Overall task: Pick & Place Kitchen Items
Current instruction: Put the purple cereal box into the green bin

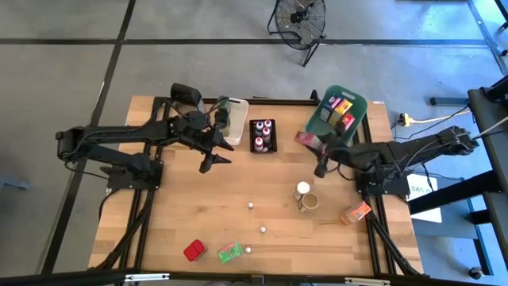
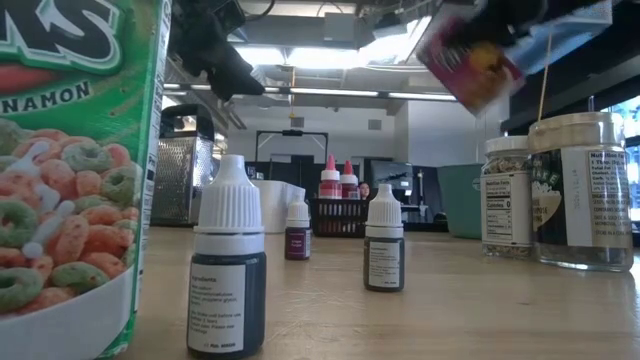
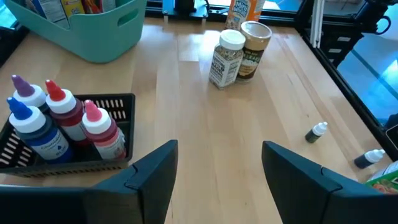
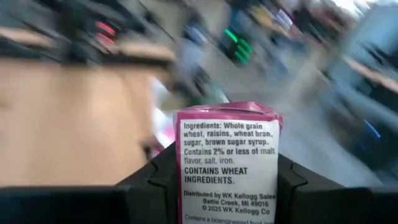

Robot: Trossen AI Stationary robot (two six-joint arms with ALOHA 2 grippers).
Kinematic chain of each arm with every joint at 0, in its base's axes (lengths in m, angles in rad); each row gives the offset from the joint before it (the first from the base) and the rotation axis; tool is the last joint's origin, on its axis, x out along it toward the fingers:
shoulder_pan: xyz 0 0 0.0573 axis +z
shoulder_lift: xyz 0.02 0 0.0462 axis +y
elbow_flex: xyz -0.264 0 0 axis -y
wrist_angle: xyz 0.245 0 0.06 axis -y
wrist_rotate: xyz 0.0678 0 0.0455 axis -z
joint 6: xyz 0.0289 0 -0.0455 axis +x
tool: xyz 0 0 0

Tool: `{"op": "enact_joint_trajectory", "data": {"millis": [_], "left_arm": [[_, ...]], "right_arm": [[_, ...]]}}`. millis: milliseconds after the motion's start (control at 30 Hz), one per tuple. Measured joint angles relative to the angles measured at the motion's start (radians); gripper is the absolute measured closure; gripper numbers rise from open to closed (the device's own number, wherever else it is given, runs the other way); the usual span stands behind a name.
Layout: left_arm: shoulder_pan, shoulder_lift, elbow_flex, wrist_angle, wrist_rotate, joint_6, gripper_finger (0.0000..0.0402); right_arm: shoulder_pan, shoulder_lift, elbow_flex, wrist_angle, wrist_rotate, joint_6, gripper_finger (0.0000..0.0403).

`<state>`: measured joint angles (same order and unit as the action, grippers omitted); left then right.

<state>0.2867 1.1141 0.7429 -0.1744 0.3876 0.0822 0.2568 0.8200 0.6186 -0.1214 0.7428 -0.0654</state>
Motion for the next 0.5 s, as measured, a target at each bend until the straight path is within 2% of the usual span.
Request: {"op": "enact_joint_trajectory", "data": {"millis": [67, 167, 267, 367, 500], "left_arm": [[0.000, 0.000, 0.000, -0.001, 0.000, 0.000, 0.0176], [0.000, 0.000, 0.000, -0.001, 0.007, -0.001, 0.0174], [0.000, 0.000, 0.000, -0.001, 0.062, -0.001, 0.0174], [0.000, 0.000, 0.000, -0.001, 0.111, 0.000, 0.0176], [0.000, 0.000, 0.000, -0.001, 0.113, -0.011, 0.0174]], "right_arm": [[-0.046, 0.000, 0.000, 0.114, -0.128, -0.109, 0.0258], [-0.123, -0.014, 0.000, 0.162, -0.237, -0.178, 0.0258], [-0.220, -0.041, -0.015, 0.193, -0.338, -0.175, 0.0258], [-0.330, -0.072, -0.083, 0.264, -0.524, -0.173, 0.0258], [-0.476, -0.128, -0.189, 0.393, -0.724, -0.144, 0.0258]]}}
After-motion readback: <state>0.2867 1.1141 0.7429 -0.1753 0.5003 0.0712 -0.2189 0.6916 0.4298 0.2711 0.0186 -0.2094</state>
